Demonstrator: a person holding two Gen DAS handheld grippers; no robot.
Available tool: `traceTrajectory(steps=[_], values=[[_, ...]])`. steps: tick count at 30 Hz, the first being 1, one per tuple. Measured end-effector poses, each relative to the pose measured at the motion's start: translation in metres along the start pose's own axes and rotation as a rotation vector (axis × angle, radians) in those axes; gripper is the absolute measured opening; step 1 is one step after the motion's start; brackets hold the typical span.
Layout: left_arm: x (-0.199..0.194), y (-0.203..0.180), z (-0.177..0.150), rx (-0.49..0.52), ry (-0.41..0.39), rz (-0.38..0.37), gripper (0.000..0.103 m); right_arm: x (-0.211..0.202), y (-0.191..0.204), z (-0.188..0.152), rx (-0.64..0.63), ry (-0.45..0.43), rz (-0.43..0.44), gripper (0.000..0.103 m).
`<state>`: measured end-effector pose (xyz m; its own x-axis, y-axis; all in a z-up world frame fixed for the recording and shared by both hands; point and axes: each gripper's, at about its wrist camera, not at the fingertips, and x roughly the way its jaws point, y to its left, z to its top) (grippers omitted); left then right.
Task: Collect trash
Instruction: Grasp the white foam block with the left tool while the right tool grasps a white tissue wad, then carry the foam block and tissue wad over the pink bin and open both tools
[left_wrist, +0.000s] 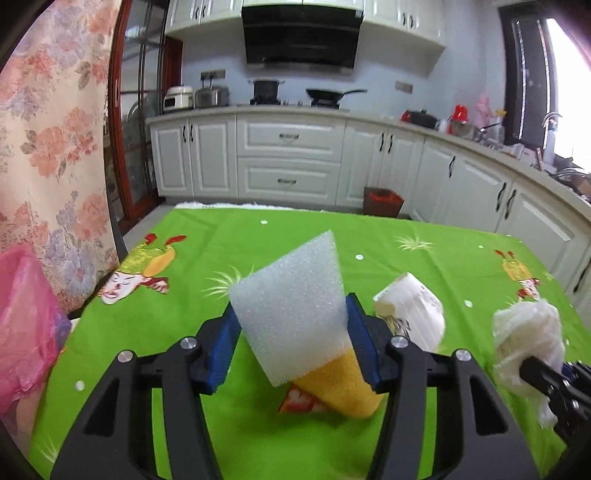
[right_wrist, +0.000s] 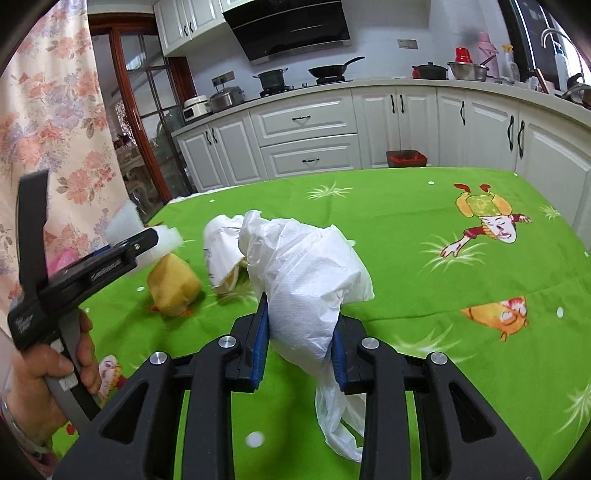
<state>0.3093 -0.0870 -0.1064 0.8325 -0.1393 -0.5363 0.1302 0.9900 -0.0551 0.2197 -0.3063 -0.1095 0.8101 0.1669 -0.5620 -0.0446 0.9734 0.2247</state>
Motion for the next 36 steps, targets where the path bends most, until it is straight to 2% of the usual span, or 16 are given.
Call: traceTrajectory(steps=[4, 16, 25, 36], values=[[-0.033, 0.017, -0.015, -0.016, -0.037, -0.013, 0.054, -0.008, 0.013, -0.006, -0.011, -0.010, 0.029, 0.029], [-0.107, 0.049, -0.060, -0.014, -0.078, -0.022, 0.054, -0.024, 0.060, -0.029, -0.075, 0.010, 0.090, 0.029], [-0.167, 0.053, -0.083, 0.053, -0.155, 0.002, 0.054, -0.040, 0.097, -0.042, -0.147, 0.013, 0.126, 0.029], [-0.203, 0.061, -0.100, 0.084, -0.193, 0.034, 0.054, -0.064, 0.139, -0.051, -0.233, -0.006, 0.199, 0.029]])
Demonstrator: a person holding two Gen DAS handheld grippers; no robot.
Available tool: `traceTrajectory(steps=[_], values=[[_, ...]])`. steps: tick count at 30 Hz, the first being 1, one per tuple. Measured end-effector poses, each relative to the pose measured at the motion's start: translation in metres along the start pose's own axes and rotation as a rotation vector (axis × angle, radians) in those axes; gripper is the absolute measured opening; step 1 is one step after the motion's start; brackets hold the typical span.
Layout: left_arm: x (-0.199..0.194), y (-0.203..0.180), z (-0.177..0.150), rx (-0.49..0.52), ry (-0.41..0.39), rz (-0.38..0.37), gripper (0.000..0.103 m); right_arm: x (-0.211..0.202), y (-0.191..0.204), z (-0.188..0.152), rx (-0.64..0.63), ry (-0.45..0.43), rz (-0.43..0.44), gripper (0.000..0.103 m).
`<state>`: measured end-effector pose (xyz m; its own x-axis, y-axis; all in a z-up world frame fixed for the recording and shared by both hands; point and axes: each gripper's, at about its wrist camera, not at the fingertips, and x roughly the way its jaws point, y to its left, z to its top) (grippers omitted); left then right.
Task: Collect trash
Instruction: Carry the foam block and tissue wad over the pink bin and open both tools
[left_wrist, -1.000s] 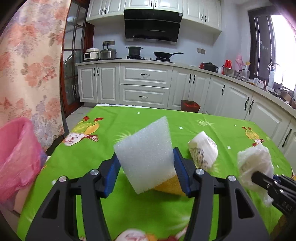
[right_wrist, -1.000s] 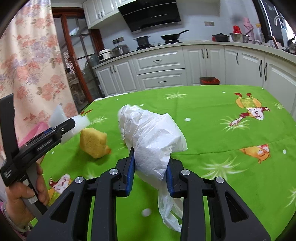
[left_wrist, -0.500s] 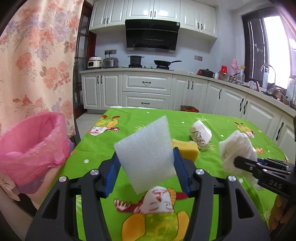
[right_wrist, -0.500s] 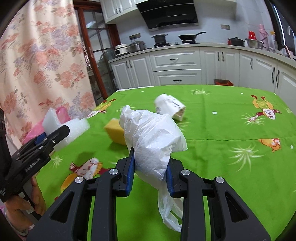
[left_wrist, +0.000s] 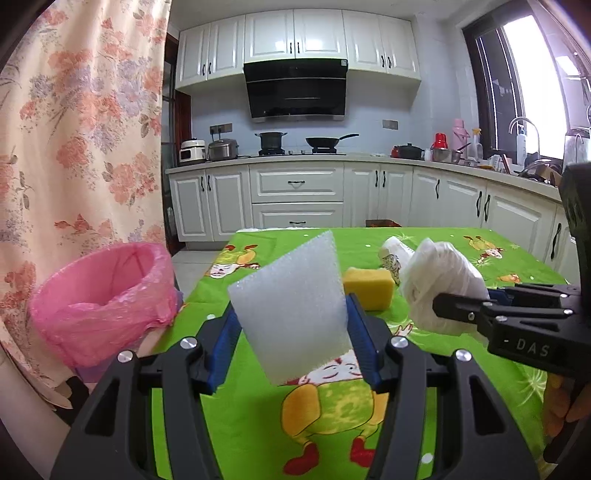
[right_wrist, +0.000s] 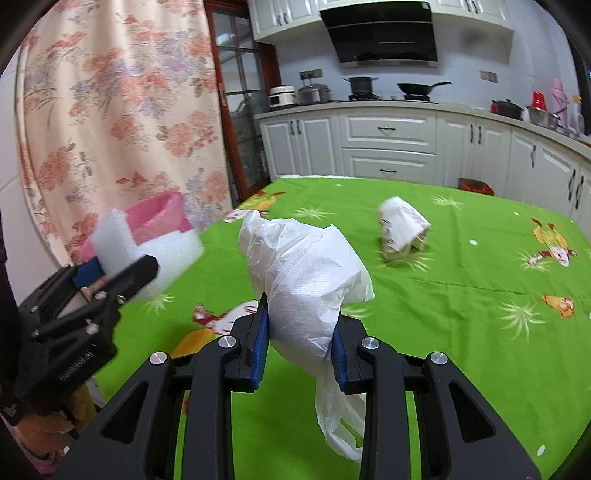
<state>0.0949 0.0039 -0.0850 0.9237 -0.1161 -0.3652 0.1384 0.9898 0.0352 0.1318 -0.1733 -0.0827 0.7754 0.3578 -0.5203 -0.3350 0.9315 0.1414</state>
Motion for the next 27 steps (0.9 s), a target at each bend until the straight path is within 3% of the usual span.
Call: traceTrajectory(steps=[16, 27], values=[[-0.037, 0.050, 0.014, -0.022, -0.071, 0.106, 0.054, 0.001, 0.056, 0.035, -0.099, -0.045, 0.106, 0.029], [-0.046, 0.128, 0.045, -0.087, -0.104, 0.214, 0.054, 0.033, 0.117, 0.087, -0.162, -0.075, 0.229, 0.029]])
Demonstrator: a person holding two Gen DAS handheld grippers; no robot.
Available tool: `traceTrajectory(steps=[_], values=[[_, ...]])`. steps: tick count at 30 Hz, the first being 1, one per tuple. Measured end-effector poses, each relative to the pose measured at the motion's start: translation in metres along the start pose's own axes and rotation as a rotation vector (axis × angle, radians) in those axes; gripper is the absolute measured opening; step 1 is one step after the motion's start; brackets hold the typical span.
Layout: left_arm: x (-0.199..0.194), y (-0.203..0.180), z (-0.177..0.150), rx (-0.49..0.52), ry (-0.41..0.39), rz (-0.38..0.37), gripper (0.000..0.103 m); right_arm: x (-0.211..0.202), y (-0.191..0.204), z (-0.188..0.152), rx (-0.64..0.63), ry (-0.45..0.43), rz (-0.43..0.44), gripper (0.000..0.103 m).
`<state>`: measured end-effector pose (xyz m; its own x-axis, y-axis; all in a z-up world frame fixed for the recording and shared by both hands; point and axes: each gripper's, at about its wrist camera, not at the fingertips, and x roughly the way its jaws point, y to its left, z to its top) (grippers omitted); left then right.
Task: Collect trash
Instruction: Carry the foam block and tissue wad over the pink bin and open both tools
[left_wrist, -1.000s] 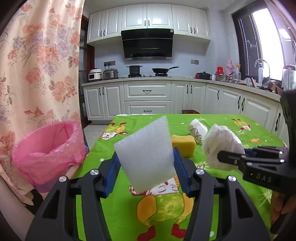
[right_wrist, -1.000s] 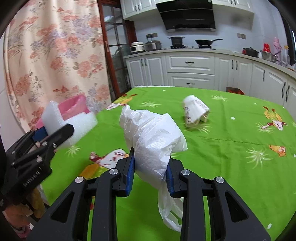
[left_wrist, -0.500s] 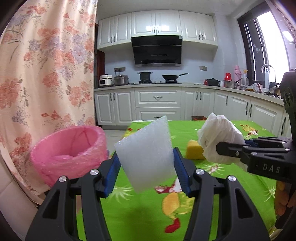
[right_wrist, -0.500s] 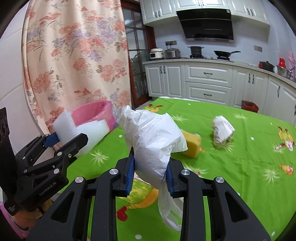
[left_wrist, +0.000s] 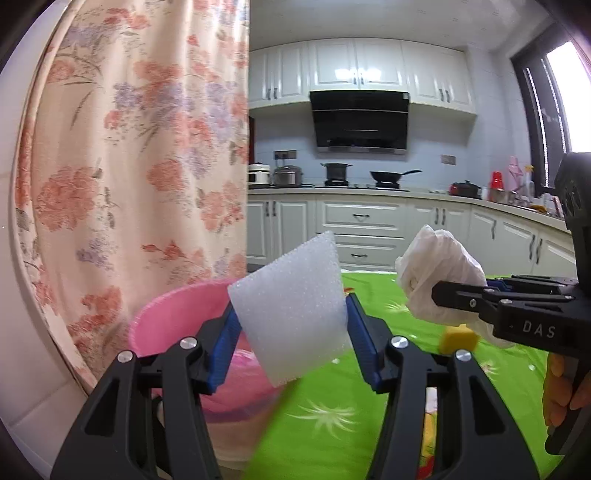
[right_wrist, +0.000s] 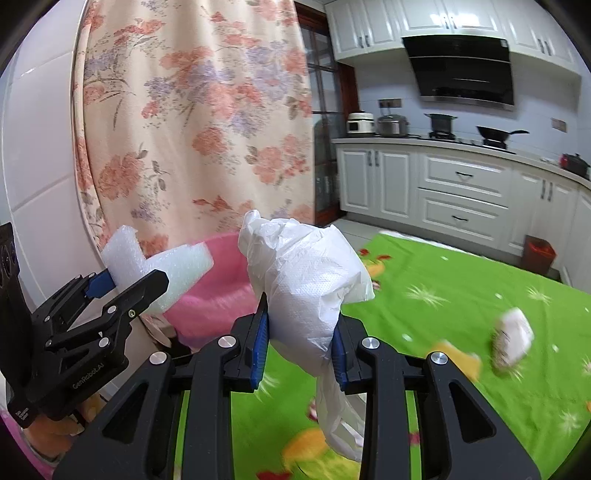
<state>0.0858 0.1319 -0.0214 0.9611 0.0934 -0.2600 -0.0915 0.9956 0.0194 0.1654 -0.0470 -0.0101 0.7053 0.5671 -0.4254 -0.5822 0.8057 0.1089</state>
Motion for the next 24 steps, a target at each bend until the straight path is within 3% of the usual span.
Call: traceTrajectory(steps=[10, 24], values=[[0.042, 0.081, 0.026, -0.066, 0.036, 0.069, 0.054, 0.064, 0.041, 0.038, -0.032, 0.024, 0.097, 0.030], [0.099, 0.144, 0.019, -0.147, 0.098, 0.097, 0.055, 0.141, 0.056, 0.056, -0.028, 0.104, 0.150, 0.031]])
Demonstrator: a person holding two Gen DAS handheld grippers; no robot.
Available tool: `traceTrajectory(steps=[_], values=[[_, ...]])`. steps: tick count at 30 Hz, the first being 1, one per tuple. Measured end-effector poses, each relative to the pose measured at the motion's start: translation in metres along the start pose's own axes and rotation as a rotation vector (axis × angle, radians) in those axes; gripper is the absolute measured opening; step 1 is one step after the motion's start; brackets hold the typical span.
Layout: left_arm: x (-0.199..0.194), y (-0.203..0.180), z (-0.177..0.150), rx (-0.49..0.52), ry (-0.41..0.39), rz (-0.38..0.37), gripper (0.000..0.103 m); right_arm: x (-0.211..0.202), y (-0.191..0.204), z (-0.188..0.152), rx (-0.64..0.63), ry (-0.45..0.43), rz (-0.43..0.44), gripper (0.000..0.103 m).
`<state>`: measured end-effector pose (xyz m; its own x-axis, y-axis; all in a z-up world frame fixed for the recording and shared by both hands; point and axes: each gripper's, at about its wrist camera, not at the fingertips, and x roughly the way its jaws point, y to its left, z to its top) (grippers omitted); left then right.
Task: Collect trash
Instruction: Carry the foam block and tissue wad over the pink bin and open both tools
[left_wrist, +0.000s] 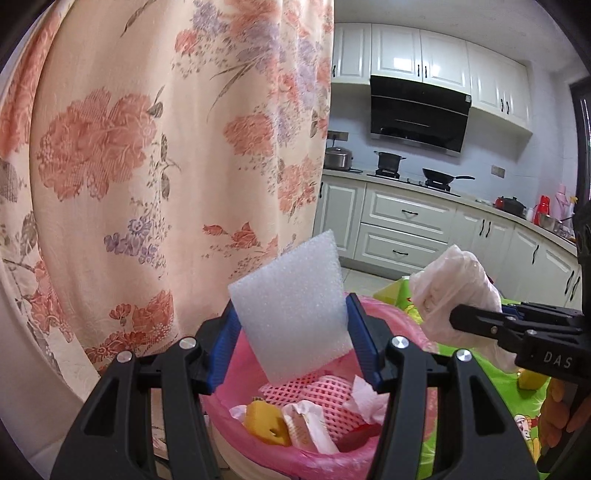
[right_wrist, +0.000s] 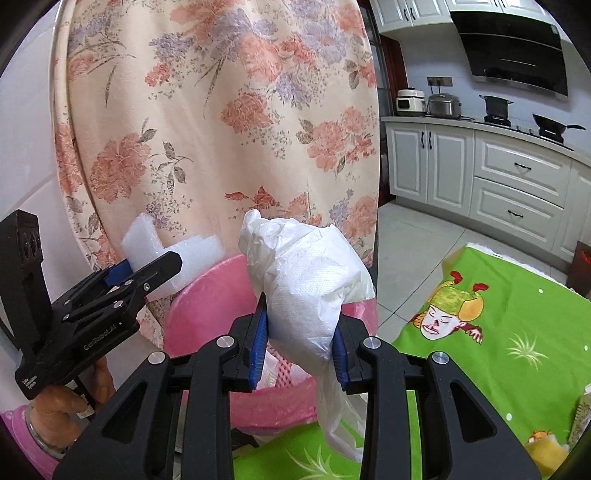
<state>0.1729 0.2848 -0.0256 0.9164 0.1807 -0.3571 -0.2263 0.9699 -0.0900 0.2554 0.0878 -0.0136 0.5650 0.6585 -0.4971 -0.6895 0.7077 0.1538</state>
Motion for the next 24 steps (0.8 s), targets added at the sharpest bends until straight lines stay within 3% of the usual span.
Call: traceTrajectory(steps=[12, 13, 15, 16, 24], values=[[0.017, 0.009, 0.003, 0.003, 0.027, 0.033, 0.057, 0.029, 0.003, 0.001, 0.012, 0.025, 0.006, 0.033], [0.019, 0.010, 0.003, 0.003, 0.031, 0.032, 0.058, 0.030, 0.003, 0.002, 0.012, 0.028, 0.004, 0.036], [0.021, 0.010, 0.003, 0.013, 0.036, 0.032, 0.065, 0.033, 0.002, 0.003, 0.003, 0.031, 0.007, 0.057], [0.021, 0.010, 0.003, 0.018, 0.034, 0.036, 0.070, 0.033, 0.002, 0.004, 0.000, 0.027, 0.010, 0.073], [0.012, 0.017, 0.003, 0.000, 0.024, 0.081, 0.082, 0.010, 0.000, 0.003, 0.007, -0.034, 0.026, 0.074]])
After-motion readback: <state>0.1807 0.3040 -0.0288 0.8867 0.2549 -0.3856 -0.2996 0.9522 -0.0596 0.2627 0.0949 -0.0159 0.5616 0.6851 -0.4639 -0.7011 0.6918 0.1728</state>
